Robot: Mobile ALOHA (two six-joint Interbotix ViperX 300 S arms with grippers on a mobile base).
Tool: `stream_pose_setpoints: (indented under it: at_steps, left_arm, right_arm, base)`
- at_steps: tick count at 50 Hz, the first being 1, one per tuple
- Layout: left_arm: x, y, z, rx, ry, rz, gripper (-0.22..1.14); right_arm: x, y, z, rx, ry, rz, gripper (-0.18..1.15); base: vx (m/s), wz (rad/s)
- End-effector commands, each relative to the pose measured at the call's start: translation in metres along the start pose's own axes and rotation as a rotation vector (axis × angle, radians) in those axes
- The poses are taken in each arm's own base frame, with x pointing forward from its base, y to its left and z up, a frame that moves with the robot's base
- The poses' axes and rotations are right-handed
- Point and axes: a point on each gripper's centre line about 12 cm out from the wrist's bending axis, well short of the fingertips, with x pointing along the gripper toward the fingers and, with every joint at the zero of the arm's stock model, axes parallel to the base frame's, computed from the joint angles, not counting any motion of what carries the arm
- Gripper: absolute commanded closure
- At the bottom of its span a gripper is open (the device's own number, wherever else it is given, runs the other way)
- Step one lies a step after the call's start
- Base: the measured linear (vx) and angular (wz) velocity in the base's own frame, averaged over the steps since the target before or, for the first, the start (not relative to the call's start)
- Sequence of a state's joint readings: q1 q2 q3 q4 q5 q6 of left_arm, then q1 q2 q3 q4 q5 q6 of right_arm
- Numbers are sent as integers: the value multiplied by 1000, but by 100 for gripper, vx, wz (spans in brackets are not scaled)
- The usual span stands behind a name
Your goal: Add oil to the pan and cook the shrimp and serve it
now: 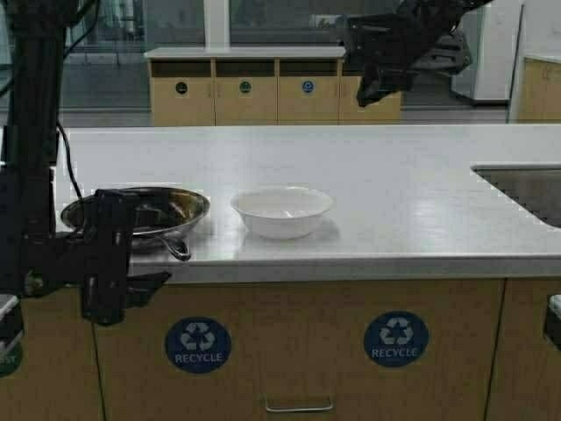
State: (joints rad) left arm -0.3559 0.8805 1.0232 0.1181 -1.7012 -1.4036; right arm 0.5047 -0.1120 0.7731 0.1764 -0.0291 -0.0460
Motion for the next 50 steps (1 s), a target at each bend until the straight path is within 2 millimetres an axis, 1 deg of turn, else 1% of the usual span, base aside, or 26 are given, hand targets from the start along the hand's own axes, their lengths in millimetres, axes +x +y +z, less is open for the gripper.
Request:
stream_pose_setpoints:
  at_steps: [1,12,23,29,34,40,45,50]
  left_arm:
    - [-17,-26,3,94,-12,-22,-9]
    - [-49,-57,4,232,-22,-33,-8]
    - [-78,-84,6,309,-40,-62,-8]
    - [-87,-101,7,362,-56,-107,-8]
    - [-86,-117,8,403,-65,-160,-8]
    - [-76,-137,9,426,-59,-232,-8]
    - [-63,-156,9,452,-35,-264,-7]
    - [-46,-172,9,506,9,-243,-5]
  right_arm:
    - [-3,2,11,-2,-36,5,91]
    - [-4,2,12,-1,-36,5,91]
    - [-5,2,13,-2,-41,6,91]
    - [-5,2,13,1,-42,6,91]
    - [-6,2,14,-1,-44,6,91]
    - [-6,2,14,-1,-46,6,91]
    - [-6,2,14,1,-45,6,91]
    - [-8,2,14,-1,-53,7,91]
  base:
    - [0,0]
    - [0,0]
    - [0,0]
    - [0,0]
    - [0,0]
    - [0,0]
    - [0,0]
    - [0,0]
